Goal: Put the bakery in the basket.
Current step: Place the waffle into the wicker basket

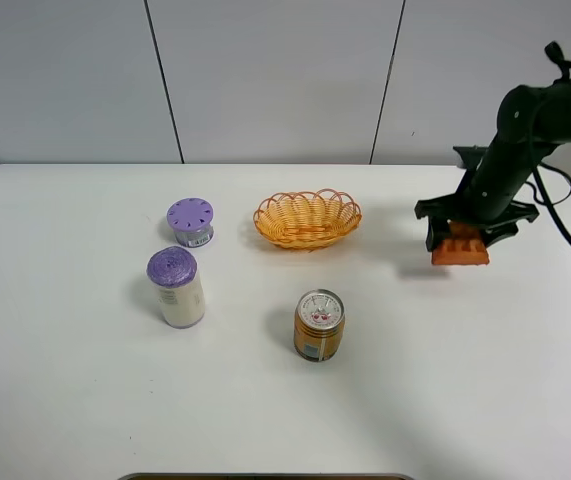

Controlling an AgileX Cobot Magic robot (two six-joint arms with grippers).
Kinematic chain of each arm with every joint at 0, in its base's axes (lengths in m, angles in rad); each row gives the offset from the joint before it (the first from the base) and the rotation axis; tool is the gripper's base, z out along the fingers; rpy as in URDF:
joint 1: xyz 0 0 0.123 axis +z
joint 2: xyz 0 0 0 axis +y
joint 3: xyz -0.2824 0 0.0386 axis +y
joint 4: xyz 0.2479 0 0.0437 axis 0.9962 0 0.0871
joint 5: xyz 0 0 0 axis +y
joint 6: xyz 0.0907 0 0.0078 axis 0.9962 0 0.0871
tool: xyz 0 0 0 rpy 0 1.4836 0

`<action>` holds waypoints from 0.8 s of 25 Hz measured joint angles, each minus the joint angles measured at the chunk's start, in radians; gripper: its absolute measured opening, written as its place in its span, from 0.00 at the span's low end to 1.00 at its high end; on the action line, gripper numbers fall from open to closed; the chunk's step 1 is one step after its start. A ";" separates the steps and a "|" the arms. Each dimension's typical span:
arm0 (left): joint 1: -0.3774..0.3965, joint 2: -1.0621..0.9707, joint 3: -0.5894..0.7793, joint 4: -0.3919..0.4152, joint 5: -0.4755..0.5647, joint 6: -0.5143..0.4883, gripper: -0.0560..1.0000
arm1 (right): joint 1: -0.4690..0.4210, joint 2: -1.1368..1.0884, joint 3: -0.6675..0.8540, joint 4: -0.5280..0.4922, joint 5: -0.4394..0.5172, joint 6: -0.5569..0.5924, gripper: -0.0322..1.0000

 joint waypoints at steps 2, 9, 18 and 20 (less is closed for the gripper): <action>0.000 0.000 0.000 0.000 0.000 0.000 0.99 | 0.001 -0.030 -0.043 0.001 0.010 -0.003 0.69; 0.000 0.000 0.000 0.000 0.000 0.000 0.99 | 0.094 -0.056 -0.222 0.008 0.051 -0.019 0.69; 0.000 0.000 0.000 0.000 0.000 0.000 0.99 | 0.292 -0.017 -0.264 0.016 -0.140 0.040 0.69; 0.000 0.000 0.000 0.000 0.000 0.000 0.99 | 0.321 0.017 -0.264 0.017 -0.195 0.058 0.69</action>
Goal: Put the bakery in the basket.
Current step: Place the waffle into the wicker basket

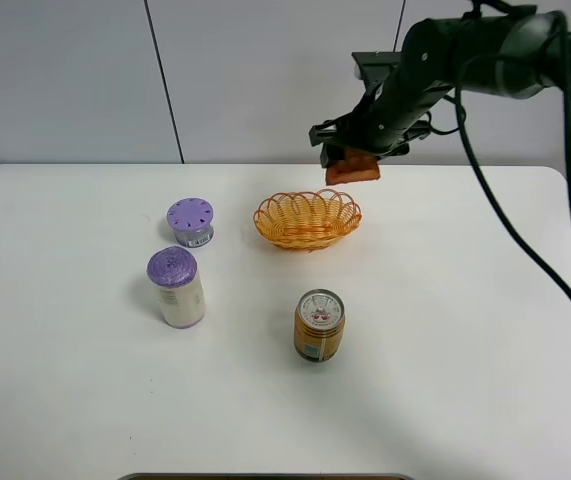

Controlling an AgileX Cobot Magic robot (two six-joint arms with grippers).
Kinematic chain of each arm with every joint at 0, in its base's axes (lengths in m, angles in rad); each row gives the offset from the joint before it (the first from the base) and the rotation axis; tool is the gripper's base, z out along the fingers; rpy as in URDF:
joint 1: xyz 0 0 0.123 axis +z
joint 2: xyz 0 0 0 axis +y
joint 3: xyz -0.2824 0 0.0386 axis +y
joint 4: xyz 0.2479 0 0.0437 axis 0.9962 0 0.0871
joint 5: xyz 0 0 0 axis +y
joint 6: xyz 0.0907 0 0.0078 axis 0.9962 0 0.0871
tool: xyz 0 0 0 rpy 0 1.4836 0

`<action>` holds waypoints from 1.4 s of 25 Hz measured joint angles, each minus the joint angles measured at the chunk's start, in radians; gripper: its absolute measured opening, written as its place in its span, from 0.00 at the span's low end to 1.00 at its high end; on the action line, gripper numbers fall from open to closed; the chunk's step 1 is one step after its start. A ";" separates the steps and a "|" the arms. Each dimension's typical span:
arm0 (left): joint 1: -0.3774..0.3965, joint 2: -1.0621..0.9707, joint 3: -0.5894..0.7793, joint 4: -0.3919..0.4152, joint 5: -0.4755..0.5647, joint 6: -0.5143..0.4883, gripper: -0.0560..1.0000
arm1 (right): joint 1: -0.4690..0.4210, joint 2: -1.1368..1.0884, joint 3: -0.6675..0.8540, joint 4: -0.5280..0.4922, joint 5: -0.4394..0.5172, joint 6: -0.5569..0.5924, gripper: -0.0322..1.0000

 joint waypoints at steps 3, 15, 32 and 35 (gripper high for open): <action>0.000 0.000 0.000 0.000 0.000 0.000 0.99 | 0.035 0.061 0.000 0.001 -0.053 0.020 0.69; 0.000 0.000 0.000 0.000 0.000 0.000 0.99 | 0.062 0.206 0.000 0.020 -0.149 0.021 0.69; 0.000 0.000 0.000 0.000 0.000 0.000 0.99 | 0.063 0.256 0.000 0.036 -0.159 0.021 0.76; 0.000 0.000 0.000 0.000 0.000 0.000 0.99 | 0.063 0.258 0.000 0.037 -0.147 0.021 0.90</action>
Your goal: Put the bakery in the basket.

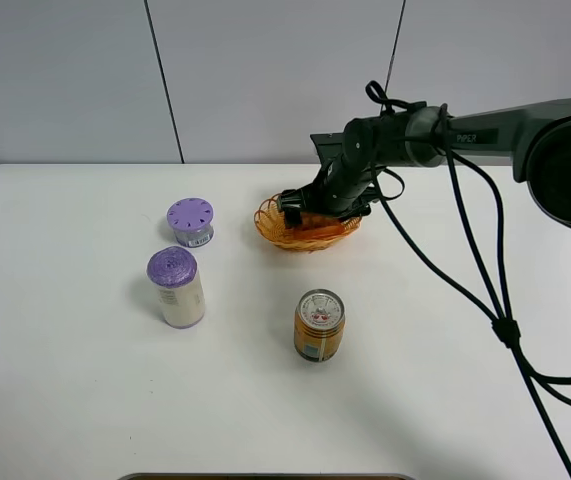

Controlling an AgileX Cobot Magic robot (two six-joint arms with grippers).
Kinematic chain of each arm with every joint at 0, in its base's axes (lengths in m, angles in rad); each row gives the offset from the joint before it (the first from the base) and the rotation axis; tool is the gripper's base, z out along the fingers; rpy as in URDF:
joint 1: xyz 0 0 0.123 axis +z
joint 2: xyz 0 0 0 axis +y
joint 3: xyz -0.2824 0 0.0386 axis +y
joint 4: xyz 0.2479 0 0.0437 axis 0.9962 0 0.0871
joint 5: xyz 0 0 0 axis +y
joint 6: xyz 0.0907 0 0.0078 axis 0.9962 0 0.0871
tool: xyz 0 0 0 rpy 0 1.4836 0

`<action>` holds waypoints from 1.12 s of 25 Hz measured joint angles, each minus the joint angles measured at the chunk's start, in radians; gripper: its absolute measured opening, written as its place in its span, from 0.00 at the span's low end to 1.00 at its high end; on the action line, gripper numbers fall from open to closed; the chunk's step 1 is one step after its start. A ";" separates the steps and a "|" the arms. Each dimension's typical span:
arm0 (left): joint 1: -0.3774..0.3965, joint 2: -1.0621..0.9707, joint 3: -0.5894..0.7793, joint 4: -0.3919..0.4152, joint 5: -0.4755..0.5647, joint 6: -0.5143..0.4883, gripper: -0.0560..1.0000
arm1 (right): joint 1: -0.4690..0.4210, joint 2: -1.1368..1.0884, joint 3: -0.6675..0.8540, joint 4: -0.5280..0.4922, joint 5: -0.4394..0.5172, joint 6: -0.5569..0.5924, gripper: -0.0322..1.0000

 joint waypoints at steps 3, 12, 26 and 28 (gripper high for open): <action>0.000 0.000 0.000 0.000 0.000 0.000 0.99 | 0.000 0.000 0.000 0.002 0.008 0.000 0.95; 0.000 0.000 0.000 0.000 0.000 0.000 0.99 | 0.000 -0.020 -0.084 0.002 0.111 0.000 0.96; 0.000 0.000 0.000 0.000 0.000 0.000 0.99 | 0.000 -0.169 -0.290 -0.054 0.650 0.005 0.96; 0.000 0.000 0.000 0.000 0.000 0.000 0.99 | 0.000 -0.238 -0.290 -0.095 0.690 0.007 0.96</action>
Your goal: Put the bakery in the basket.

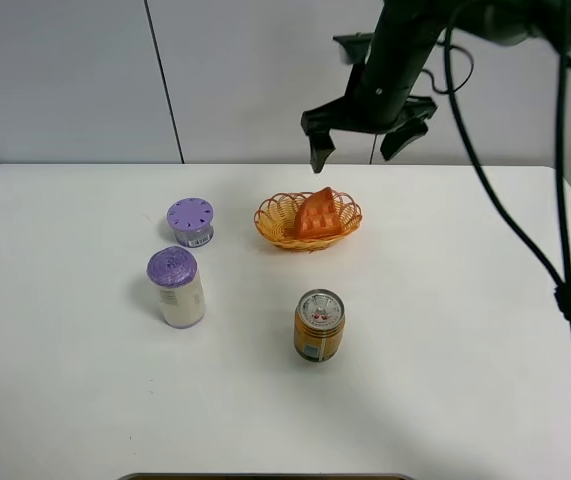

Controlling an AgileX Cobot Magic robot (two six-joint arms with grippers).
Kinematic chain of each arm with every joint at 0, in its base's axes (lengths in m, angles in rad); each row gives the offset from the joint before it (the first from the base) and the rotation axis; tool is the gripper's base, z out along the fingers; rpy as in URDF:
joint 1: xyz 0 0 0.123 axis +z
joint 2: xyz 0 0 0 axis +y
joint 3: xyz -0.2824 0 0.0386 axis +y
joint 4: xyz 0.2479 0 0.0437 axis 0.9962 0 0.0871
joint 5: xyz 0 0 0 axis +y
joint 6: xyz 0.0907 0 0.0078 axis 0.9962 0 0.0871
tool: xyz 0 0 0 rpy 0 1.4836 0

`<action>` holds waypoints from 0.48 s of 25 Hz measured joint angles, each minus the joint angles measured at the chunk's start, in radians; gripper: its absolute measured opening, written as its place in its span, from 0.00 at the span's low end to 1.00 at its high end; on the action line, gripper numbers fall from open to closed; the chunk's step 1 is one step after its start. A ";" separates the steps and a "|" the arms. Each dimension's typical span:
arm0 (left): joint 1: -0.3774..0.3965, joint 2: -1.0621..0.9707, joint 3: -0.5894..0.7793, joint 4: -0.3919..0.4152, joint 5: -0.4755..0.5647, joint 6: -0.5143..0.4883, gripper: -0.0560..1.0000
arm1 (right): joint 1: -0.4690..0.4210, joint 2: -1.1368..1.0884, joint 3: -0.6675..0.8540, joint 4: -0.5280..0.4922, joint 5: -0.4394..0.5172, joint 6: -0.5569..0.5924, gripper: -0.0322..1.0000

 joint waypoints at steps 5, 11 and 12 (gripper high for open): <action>0.000 0.000 0.000 0.000 0.000 0.000 0.99 | 0.000 -0.174 0.000 -0.112 0.007 0.024 0.96; 0.000 0.000 0.000 0.000 0.000 0.000 0.99 | 0.000 -0.429 0.113 -0.145 0.008 0.058 0.96; 0.000 0.000 0.000 0.000 0.000 0.000 0.99 | 0.000 -0.467 0.146 -0.146 0.008 0.066 0.96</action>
